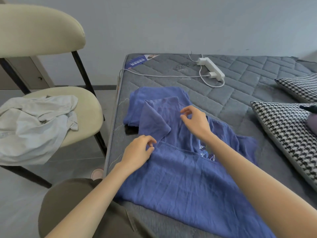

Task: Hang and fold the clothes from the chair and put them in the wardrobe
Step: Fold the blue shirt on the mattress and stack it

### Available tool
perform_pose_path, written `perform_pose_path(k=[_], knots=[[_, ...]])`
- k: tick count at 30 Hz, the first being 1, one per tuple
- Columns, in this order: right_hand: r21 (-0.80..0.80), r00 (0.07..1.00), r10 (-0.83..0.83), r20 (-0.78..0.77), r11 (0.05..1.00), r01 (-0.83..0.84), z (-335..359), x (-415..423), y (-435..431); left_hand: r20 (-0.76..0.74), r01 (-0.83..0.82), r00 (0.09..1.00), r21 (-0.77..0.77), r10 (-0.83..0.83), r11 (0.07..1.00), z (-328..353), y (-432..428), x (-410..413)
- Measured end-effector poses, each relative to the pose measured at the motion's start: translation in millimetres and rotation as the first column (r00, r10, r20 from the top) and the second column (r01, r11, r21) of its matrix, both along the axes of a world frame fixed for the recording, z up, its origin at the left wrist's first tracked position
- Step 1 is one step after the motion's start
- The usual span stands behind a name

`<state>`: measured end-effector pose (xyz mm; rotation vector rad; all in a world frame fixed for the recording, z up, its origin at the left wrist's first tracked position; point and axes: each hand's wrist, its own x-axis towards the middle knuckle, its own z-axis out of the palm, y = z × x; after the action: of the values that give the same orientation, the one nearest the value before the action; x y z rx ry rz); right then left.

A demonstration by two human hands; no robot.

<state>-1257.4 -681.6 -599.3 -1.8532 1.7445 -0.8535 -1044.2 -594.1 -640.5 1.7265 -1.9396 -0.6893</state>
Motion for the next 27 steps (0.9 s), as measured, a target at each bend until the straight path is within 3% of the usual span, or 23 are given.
perform_pose_path(k=[4, 7, 11, 14, 16, 19, 24, 27], knots=[[0.033, 0.986, -0.164, 0.042, 0.986, 0.163, -19, -60, 32, 0.011, 0.070, 0.998, 0.001, -0.070, 0.998, 7, -6, -37], [0.006, 0.948, -0.311, -0.068, 0.950, 0.312, -39, -110, 63, 0.034, 0.170, 0.985, -0.003, -0.170, 0.985, 9, -8, -71], [0.058, 0.810, -0.564, -0.160, 0.814, 0.578, -57, -162, 100, 0.140, 0.309, 0.940, 0.033, -0.311, 0.950, 4, -5, -121], [0.221, 0.737, -0.665, -0.119, 0.706, 0.673, -65, -192, 106, 0.200, 0.386, 0.891, 0.142, -0.408, 0.912, -5, -3, -150], [0.363, 0.726, -0.681, -0.096, 0.655, 0.663, -70, -205, 98, 0.229, 0.413, 0.857, 0.231, -0.461, 0.881, -11, -3, -162], [0.478, 0.762, -0.648, -0.006, 0.667, 0.571, -76, -213, 81, 0.272, 0.419, 0.830, 0.274, -0.487, 0.866, -18, -6, -172], [0.533, 0.786, -0.615, 0.063, 0.687, 0.494, -68, -206, 65, 0.326, 0.382, 0.811, 0.335, -0.486, 0.862, -35, -9, -172], [0.489, 0.767, -0.630, 0.120, 0.710, 0.507, -65, -209, 62, 0.374, 0.363, 0.794, 0.342, -0.480, 0.867, -45, -10, -167]])
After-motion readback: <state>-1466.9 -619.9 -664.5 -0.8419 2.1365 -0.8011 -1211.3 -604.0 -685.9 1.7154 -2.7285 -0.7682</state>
